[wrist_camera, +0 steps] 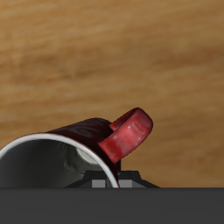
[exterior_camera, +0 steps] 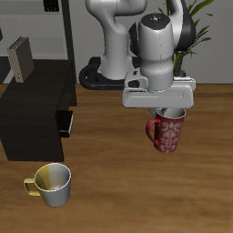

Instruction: Yellow book upright top shelf and black book top region shelf and red mug top shelf

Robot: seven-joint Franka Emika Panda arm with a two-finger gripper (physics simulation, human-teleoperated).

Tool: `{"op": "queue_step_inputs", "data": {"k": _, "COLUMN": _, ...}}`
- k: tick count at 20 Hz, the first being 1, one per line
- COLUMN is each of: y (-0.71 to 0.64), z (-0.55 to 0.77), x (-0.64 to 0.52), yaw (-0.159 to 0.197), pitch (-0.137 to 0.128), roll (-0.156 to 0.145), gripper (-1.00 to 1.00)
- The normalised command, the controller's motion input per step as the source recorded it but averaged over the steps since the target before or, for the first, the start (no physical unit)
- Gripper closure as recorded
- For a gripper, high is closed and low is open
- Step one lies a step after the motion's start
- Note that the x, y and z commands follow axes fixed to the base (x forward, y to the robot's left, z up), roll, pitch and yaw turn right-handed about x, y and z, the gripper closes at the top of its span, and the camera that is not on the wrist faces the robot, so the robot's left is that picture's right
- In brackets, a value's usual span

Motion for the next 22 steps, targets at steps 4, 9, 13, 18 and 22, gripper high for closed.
{"op": "queue_step_inputs", "data": {"k": 4, "y": -0.31, "z": 0.68, "x": -0.29, "yaw": 0.090, "pitch": -0.089, "roll": -0.059, "gripper": 1.00}}
{"op": "queue_step_inputs", "data": {"k": 9, "y": -0.52, "z": 0.53, "x": -0.13, "yaw": -0.010, "pitch": -0.038, "roll": -0.072, "gripper": 1.00}}
{"op": "queue_step_inputs", "data": {"k": 13, "y": -0.69, "z": 0.75, "x": -0.34, "yaw": 0.010, "pitch": -0.037, "roll": -0.064, "gripper": 1.00}}
{"op": "queue_step_inputs", "data": {"k": 18, "y": -0.40, "z": 0.48, "x": -0.31, "yaw": -0.016, "pitch": -0.062, "roll": -0.029, "gripper": 1.00}}
{"op": "queue_step_inputs", "data": {"k": 22, "y": -0.08, "z": 0.21, "x": -0.17, "yaw": -0.003, "pitch": -0.015, "roll": 0.009, "gripper": 1.00}}
